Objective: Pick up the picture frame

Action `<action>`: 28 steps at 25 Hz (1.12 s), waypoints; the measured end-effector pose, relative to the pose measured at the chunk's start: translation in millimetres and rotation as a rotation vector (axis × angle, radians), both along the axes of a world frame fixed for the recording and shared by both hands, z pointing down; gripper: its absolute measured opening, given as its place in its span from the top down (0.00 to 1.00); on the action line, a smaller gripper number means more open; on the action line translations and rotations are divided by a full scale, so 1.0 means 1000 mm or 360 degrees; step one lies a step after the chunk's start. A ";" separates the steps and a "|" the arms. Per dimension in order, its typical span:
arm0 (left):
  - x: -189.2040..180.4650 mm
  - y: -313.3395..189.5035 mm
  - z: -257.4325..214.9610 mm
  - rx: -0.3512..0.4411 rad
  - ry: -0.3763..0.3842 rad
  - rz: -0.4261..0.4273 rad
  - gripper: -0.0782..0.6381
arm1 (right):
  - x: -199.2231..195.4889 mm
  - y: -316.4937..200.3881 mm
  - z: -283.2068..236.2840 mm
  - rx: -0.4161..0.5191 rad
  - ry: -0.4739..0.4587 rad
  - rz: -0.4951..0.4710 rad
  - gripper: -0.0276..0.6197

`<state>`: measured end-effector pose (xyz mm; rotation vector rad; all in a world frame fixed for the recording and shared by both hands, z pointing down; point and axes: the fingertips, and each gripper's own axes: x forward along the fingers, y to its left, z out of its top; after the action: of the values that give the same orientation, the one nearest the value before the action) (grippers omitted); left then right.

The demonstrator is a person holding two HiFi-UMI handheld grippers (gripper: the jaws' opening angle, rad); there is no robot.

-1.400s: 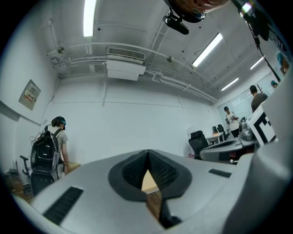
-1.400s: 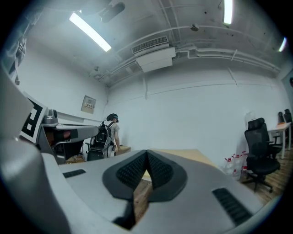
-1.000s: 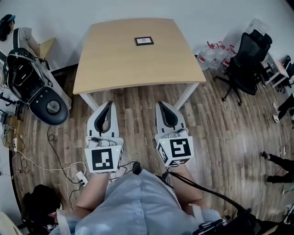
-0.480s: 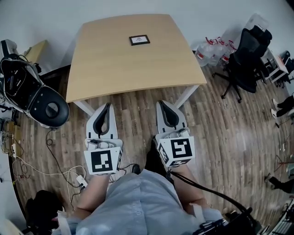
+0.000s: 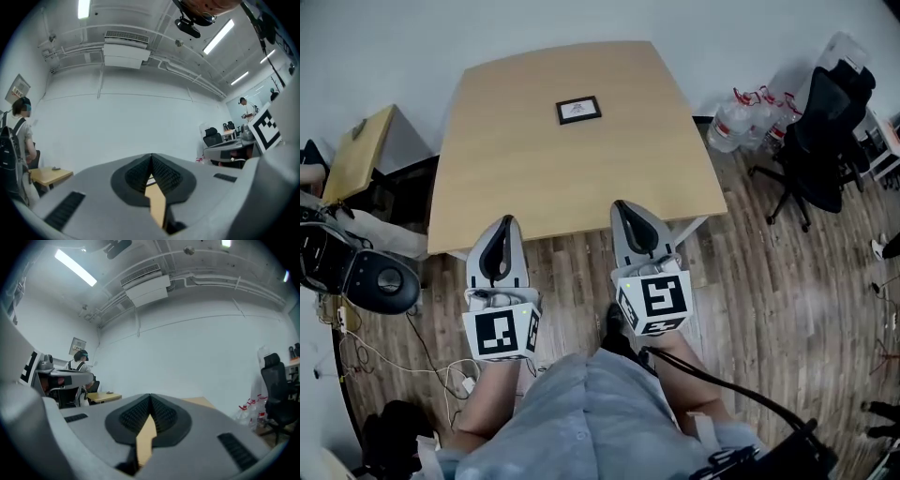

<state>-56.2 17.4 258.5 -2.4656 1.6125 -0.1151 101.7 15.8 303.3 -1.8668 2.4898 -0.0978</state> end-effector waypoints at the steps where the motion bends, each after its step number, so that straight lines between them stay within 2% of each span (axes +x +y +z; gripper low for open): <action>1: 0.005 -0.007 -0.002 0.0008 -0.0010 -0.0016 0.89 | 0.004 -0.009 -0.002 0.0009 -0.0007 -0.0016 0.95; 6: 0.033 -0.036 -0.009 0.0031 -0.0041 -0.0047 0.89 | 0.027 -0.047 -0.007 0.0025 -0.0021 -0.0061 0.95; 12: 0.045 -0.057 -0.017 0.0089 -0.0066 -0.0106 0.89 | 0.041 -0.078 -0.010 0.0058 -0.0029 -0.0108 0.95; 21: 0.036 -0.085 -0.009 0.0081 -0.0036 -0.0183 0.89 | 0.034 -0.112 -0.008 0.0059 0.0000 -0.0168 0.95; 28: 0.033 -0.135 0.005 0.0039 -0.0002 -0.0205 0.89 | 0.036 -0.162 0.004 0.0020 0.0029 -0.0161 0.95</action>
<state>-22.7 -118.0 263.6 -2.3420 1.7611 -0.1147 137.9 -146.1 306.8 -1.7447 2.5903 -0.0671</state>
